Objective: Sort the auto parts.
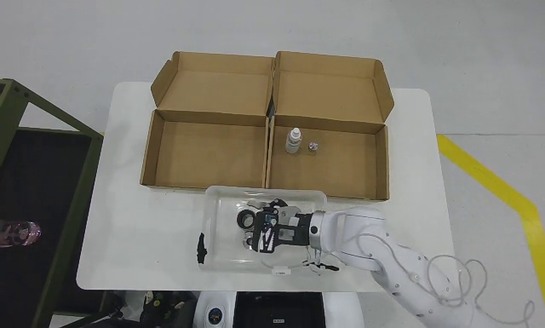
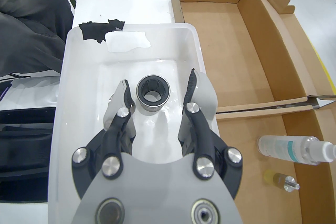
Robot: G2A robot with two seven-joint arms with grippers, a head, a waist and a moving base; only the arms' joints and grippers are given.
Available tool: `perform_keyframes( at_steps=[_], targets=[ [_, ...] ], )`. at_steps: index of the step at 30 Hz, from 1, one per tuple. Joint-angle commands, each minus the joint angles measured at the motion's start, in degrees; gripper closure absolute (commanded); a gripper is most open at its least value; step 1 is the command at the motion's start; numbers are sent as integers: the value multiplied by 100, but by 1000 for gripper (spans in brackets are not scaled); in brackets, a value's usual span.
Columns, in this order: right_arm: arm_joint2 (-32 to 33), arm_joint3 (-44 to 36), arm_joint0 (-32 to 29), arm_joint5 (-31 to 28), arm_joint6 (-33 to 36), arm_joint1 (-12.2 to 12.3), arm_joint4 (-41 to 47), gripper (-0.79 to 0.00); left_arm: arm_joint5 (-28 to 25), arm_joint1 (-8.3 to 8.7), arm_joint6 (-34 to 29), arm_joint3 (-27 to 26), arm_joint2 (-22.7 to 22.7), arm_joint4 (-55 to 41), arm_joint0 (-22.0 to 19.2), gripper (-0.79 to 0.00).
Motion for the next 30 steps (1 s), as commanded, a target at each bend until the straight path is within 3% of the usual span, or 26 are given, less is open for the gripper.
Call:
perform_keyframes(
  at_steps=[1, 5, 22, 30],
  targets=[
    [-101, 65, 40, 32, 17, -32, -38, -419, 0, 0, 0, 0, 0, 0, 0, -785],
    [-275, 226, 141, 120, 69, -102, -113, -502, 0, 0, 0, 0, 0, 0, 0, -785],
    [-688, 923, 503, 332, 242, -361, -206, -520, 0, 0, 0, 0, 0, 0, 0, -785],
    [-761, 1161, 665, 357, 195, -473, -134, -493, 0, 0, 0, 0, 0, 0, 0, -785]
  ],
)
